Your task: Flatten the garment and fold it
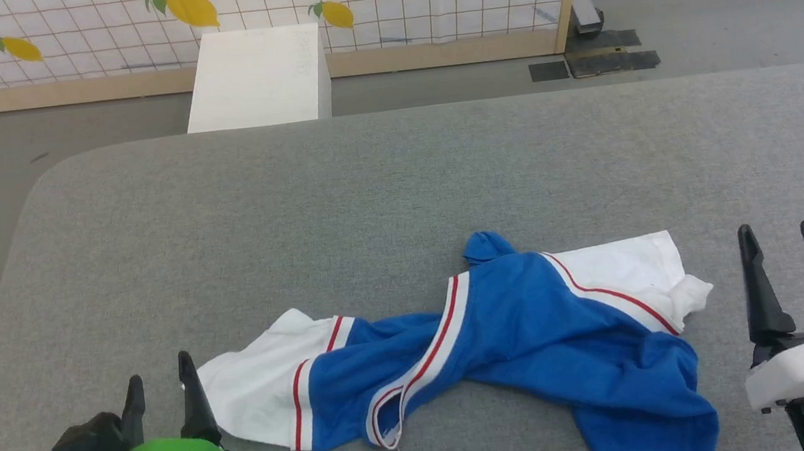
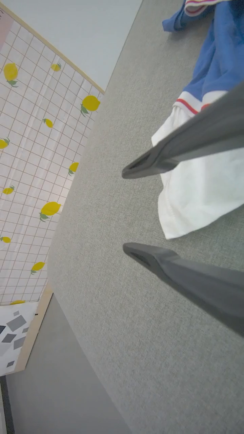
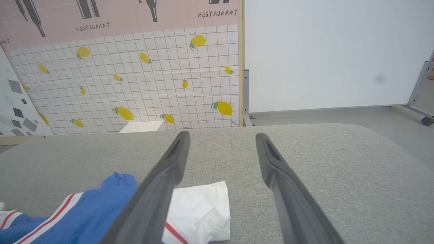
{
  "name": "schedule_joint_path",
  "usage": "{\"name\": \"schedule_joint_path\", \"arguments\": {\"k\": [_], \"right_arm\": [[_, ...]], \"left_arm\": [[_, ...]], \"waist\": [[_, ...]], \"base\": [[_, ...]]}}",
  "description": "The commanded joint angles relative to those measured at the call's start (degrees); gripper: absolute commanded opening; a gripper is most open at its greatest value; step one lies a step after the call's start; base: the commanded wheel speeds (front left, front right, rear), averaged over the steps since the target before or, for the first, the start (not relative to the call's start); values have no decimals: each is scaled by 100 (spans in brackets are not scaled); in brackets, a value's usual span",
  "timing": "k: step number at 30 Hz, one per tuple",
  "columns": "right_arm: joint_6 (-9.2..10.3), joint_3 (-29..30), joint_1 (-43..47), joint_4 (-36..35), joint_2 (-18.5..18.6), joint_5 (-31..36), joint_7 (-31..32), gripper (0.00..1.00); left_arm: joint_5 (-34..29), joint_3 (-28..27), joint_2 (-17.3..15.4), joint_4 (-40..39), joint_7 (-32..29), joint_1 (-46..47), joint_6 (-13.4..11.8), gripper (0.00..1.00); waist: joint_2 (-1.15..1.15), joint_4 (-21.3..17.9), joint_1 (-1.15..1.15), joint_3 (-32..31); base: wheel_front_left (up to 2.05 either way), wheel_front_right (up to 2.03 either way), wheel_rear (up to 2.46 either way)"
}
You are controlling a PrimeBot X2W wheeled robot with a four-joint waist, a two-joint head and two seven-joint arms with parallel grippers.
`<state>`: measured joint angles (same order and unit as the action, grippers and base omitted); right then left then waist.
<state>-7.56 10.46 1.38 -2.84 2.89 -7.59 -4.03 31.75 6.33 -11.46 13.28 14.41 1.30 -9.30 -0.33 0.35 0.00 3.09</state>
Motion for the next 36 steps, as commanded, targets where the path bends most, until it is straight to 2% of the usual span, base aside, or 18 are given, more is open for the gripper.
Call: {"name": "schedule_joint_path", "arguments": {"k": [1,6,12,15,21,28,36], "right_arm": [[8,24,30,-48,-2,8,24,100],[8,39,-41,-80,-2,-3,61,100],[8,-18,-192,-102,-2,14,67,100],[8,-42,-269,-98,-2,28,58,100],[8,-80,-401,-24,-2,37,7,100],[8,-101,-540,109,-2,21,-73,100],[8,-63,-587,211,-2,15,-143,100]], "left_arm": [[-190,7,-102,-22,40,-92,69,100],[-638,303,-594,195,-96,77,416,100],[-739,595,-1222,407,-994,577,949,100],[-681,646,-1381,556,-1521,806,1040,100],[-301,685,-1485,835,-2557,1121,1235,100],[200,705,-1380,1044,-3580,1082,1237,100],[557,791,-1351,671,-4350,807,1216,100]], "waist": [[33,28,0,32],[33,80,0,141],[33,53,0,390],[33,-2,0,529],[33,-183,0,791],[33,-387,0,950],[33,-479,0,982]], "base": [[0,0,0],[0,0,0],[0,0,0],[0,0,0],[0,0,0],[0,0,0],[0,0,0]]}}
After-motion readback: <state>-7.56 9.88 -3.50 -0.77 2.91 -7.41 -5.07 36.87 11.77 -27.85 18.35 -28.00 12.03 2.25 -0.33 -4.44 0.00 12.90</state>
